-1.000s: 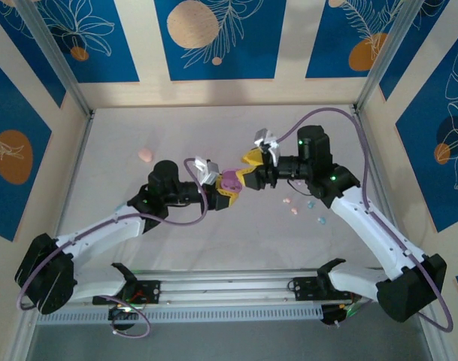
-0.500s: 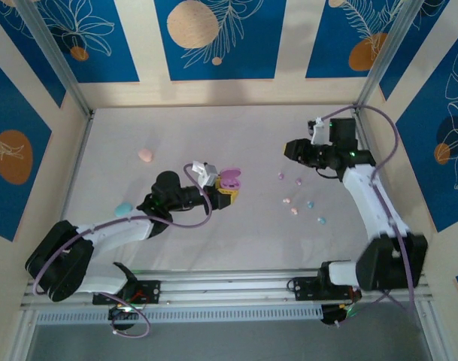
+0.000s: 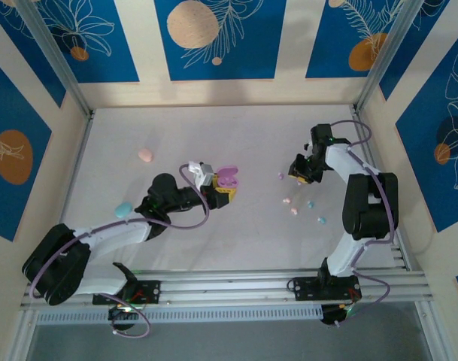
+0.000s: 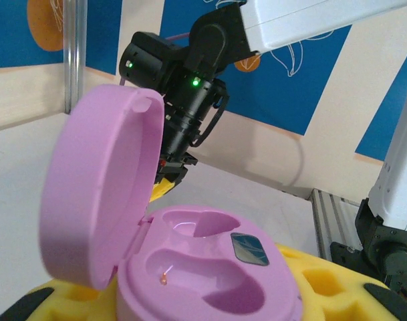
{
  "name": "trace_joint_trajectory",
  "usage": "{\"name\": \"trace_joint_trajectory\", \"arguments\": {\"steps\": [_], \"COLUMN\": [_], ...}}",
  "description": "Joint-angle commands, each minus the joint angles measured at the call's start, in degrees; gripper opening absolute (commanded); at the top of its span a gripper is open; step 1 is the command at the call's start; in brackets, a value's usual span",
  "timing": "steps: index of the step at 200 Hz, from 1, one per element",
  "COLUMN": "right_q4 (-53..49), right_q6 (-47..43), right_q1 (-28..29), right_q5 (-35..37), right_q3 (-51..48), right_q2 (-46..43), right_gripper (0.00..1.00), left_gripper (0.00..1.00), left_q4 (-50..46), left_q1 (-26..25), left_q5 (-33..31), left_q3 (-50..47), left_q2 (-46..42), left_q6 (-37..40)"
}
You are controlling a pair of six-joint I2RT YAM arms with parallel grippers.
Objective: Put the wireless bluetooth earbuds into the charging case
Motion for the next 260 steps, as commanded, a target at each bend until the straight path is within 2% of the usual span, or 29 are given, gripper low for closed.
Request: {"name": "trace_joint_trajectory", "arguments": {"steps": [1, 81, 156, 260], "right_q4": [-2.9, -5.1, -6.6, -7.8], "right_q6": [0.0, -1.2, -2.4, -5.0], "right_q1": [-2.2, -2.1, -0.9, 0.3], "right_q5": [2.8, 2.9, 4.7, 6.7], "right_q3": [1.5, 8.7, 12.4, 14.0], "right_q2": [2.1, 10.2, 14.6, 17.2], "right_gripper": [0.33, 0.40, 0.38, 0.29], "left_gripper": [0.28, 0.28, 0.28, 0.28], "left_q4": [1.1, -0.6, -2.3, -3.0], "left_q1": [-0.5, -0.4, -0.3, -0.4], "left_q5": [-0.3, 0.2, 0.2, -0.1], "left_q3": [-0.3, 0.3, 0.5, 0.6], "left_q2": [-1.7, -2.1, -2.8, -2.9], "left_q6": [0.3, 0.8, 1.4, 1.6]}}
